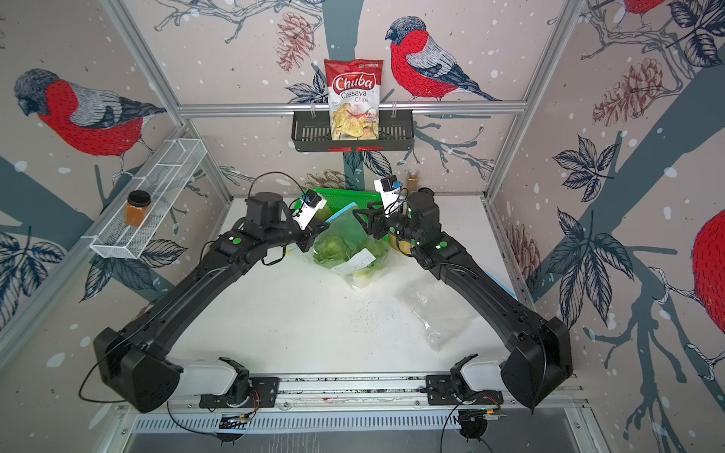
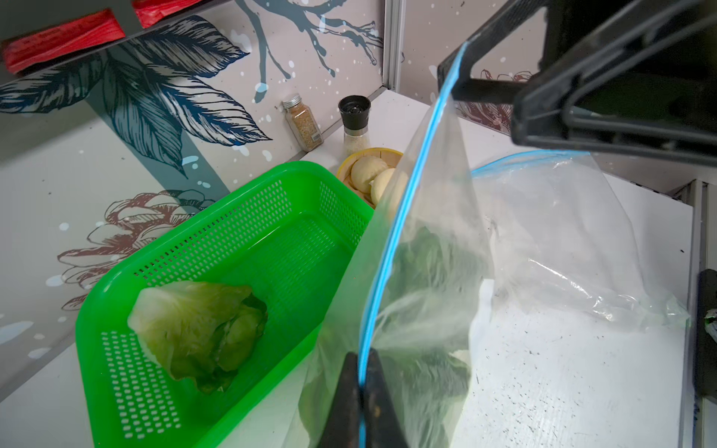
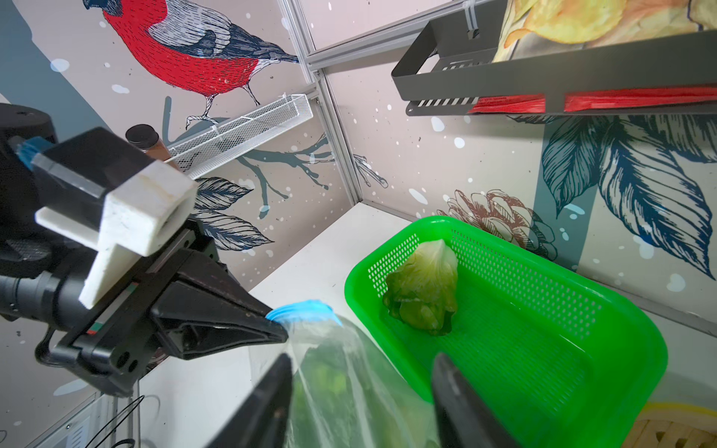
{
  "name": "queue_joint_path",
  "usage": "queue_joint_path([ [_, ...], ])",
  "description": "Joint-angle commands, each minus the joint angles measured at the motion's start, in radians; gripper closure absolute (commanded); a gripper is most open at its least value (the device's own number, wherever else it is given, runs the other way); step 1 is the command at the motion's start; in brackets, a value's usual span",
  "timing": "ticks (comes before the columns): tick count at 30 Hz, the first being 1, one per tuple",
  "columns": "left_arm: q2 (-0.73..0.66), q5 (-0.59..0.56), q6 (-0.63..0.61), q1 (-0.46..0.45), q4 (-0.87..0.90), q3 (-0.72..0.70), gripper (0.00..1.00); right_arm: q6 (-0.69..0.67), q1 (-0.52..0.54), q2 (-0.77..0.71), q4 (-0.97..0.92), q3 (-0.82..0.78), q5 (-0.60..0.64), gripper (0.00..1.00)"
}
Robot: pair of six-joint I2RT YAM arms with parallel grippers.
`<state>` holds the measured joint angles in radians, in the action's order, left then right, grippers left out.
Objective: Put the chinese cabbages into a zipper bag and zip it
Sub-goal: Place the zipper food storage bag at the center of the board.
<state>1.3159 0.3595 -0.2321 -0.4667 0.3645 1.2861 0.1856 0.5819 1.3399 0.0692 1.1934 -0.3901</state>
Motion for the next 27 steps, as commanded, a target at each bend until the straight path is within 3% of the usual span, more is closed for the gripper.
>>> queue_joint_path([
  [1,-0.08,-0.12,0.088,0.003,-0.023,-0.027,1.0,0.027,0.007,-0.021,-0.002,0.005,0.028,0.18],
  [6,-0.225,-0.382,0.191,0.024,0.069,-0.049,1.0,0.075,0.007,-0.063,0.009,-0.028,0.062,0.0],
  [12,-0.262,-0.719,0.26,0.147,0.233,0.047,1.0,0.104,0.006,-0.079,0.018,-0.075,0.079,0.0],
  [18,-0.15,-0.976,0.254,0.231,0.306,0.14,1.0,0.131,-0.009,-0.076,0.022,-0.116,0.111,0.0],
  [22,-0.062,-1.024,0.274,0.235,0.264,0.127,1.0,0.151,-0.029,-0.073,0.013,-0.135,0.126,0.0],
  [27,0.065,-0.746,0.388,0.228,0.125,0.01,1.0,0.17,-0.05,-0.081,0.019,-0.169,0.127,0.0],
])
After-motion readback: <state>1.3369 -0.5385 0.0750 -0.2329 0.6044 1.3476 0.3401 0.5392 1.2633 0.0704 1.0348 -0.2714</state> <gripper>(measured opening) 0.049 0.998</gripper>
